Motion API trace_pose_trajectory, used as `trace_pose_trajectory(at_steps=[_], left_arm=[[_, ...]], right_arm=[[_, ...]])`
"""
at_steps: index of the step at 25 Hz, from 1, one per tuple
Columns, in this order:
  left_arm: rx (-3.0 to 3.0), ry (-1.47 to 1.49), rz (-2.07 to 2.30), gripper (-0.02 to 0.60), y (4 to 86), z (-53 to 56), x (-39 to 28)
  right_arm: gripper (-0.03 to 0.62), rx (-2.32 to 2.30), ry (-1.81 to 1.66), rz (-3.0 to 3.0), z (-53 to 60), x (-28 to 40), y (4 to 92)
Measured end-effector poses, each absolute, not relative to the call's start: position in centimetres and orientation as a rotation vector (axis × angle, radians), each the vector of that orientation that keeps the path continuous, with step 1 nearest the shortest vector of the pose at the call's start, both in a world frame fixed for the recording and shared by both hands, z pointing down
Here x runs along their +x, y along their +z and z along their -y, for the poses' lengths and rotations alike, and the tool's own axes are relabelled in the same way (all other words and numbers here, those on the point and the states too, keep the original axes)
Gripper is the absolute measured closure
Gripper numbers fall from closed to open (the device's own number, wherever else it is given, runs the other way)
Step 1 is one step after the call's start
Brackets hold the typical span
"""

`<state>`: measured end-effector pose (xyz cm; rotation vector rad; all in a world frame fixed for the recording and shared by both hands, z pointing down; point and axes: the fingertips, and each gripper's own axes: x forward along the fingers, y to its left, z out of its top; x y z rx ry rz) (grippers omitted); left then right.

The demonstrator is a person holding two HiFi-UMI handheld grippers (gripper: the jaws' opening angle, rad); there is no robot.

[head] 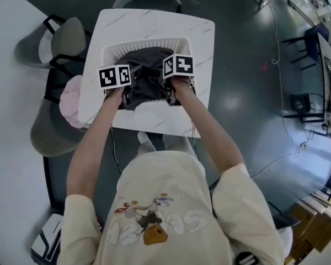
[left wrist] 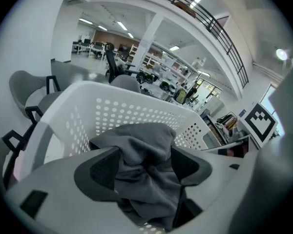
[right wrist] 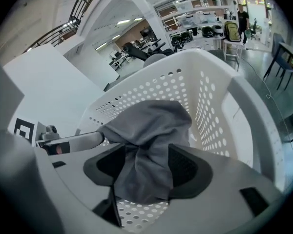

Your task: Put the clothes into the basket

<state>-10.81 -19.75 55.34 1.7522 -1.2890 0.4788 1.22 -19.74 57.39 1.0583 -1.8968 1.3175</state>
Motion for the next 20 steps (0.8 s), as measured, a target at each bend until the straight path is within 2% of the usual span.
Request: trace_pose_trajectory(at_steps=[8,20], left_arm=[[1.84,0.426,1.472,0.253,51.1,20.8,-12.2],[1.909,0.592,1.562,0.253,51.7,21.8,-13.2]], right_arm=[[0.338,1.032,1.299,1.972,18.8,-0.4,54.7],[0.338,0.967,1.277,2.009,16.4,-1.6,53.5]])
